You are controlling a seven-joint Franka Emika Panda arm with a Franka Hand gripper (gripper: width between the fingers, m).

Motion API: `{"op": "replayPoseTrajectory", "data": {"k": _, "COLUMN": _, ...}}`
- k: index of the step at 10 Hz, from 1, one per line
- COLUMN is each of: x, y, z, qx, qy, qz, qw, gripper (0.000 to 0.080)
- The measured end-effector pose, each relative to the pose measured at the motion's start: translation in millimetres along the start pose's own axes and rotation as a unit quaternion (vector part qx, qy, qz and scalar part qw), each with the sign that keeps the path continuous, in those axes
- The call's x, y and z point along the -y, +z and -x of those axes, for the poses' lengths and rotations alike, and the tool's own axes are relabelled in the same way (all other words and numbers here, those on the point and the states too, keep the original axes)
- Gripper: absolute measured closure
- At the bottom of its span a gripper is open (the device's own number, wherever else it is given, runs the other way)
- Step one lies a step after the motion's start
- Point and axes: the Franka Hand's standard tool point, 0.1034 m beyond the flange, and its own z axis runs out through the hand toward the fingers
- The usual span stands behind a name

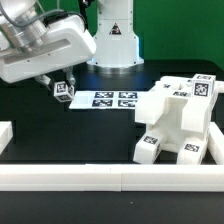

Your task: Assemble chair

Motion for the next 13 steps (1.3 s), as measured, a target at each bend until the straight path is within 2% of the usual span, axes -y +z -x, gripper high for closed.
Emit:
{"op": "replayPoseTrajectory", "data": {"k": 3, "x": -0.8, "y": 0.9, "z": -0.8, "qx": -0.003, "qy": -0.004, "qz": 0.004, "qw": 1.0, "gripper": 0.0518}}
{"op": "replayPoseTrajectory", "data": {"k": 5, "x": -5.9, "y": 5.6, "z": -6.9, "qx": -0.043, "qy": -0.05, "qz": 0.041, "qw": 0.997, "gripper": 0.0518}}
{"op": "replayPoseTrajectory", "data": {"k": 7, "x": -10.4, "y": 11.2, "z": -9.5, "qx": -0.088, "qy": -0.097, "qz": 0.092, "qw": 0.987, "gripper": 0.0518}}
{"op": "replayPoseTrajectory", "data": {"k": 9, "x": -18.2, "y": 17.3, "z": -4.8, "qx": -0.088, "qy": -0.096, "qz": 0.098, "qw": 0.987, "gripper": 0.0518}}
{"op": "replayPoseTrajectory", "data": {"k": 13, "x": -18.3, "y": 17.9, "z": -4.9, "qx": -0.088, "qy": -0.096, "qz": 0.099, "qw": 0.987, "gripper": 0.0518}}
